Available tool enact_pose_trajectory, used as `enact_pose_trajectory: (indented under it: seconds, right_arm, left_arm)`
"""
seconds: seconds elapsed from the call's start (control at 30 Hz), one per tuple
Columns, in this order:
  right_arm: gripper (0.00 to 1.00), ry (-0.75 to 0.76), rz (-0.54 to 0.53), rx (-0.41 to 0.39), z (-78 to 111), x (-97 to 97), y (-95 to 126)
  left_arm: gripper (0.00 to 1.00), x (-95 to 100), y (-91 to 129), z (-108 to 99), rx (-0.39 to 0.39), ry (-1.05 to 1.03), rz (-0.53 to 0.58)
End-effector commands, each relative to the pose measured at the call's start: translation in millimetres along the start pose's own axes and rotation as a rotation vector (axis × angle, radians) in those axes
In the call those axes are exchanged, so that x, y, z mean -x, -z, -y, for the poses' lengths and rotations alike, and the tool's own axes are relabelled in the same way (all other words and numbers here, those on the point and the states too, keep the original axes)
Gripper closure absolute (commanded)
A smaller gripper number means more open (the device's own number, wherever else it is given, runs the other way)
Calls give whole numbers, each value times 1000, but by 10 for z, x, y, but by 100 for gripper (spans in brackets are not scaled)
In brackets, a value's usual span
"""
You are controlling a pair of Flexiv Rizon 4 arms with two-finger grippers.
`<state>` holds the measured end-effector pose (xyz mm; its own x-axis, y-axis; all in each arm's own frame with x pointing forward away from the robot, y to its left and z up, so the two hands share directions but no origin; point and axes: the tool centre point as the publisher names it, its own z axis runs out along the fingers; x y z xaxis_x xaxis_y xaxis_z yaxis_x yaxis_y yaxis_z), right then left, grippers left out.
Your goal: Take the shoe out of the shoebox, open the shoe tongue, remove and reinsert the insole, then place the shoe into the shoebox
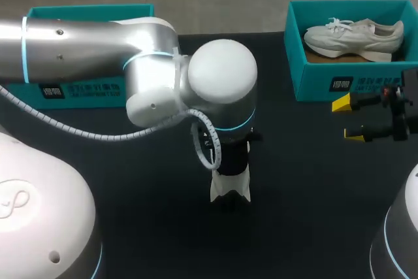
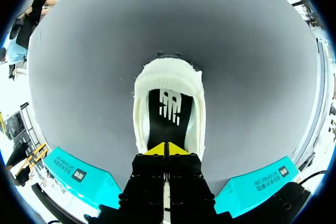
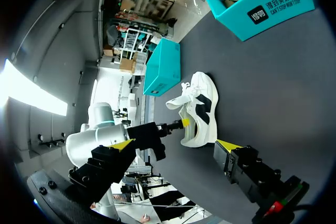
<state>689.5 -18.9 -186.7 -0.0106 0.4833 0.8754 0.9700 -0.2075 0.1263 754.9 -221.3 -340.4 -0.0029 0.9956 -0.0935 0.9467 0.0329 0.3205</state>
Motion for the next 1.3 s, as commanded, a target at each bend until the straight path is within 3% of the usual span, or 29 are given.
enact_pose_trajectory:
  seconds: [0.03,0.37,0.73,1.07,1.13,1.2,1.23,1.27,1.3]
  right_arm:
    - [0,-1,2,3,13,-4,-3]
    - [0,-1,2,3,13,-4,-3]
    - [0,-1,2,3,13,-4,-3]
    - [0,-1,2,3,13,-4,-3]
    - [0,-1,2,3,13,-4,-3]
    - [0,-1,2,3,13,-4,-3]
    - [0,-1,2,3,13,-4,-3]
    - [0,-1,2,3,13,-4,-3]
    - [0,-1,2,3,13,-4,-3]
  left_arm:
    - [100,-92,-80,16,60,-16,6]
    - [100,-28,-281,-135,78,-29,-38]
    - [100,88,-309,-250,76,6,-63]
    - [100,33,-313,-295,77,48,-83]
    - [71,16,-308,-298,79,56,-89]
    - [54,-2,-300,-301,78,64,-91]
    - [38,-10,-293,-299,79,70,-92]
    - [15,-15,-285,-295,76,72,-93]
    - [0,-21,-278,-290,75,75,-94]
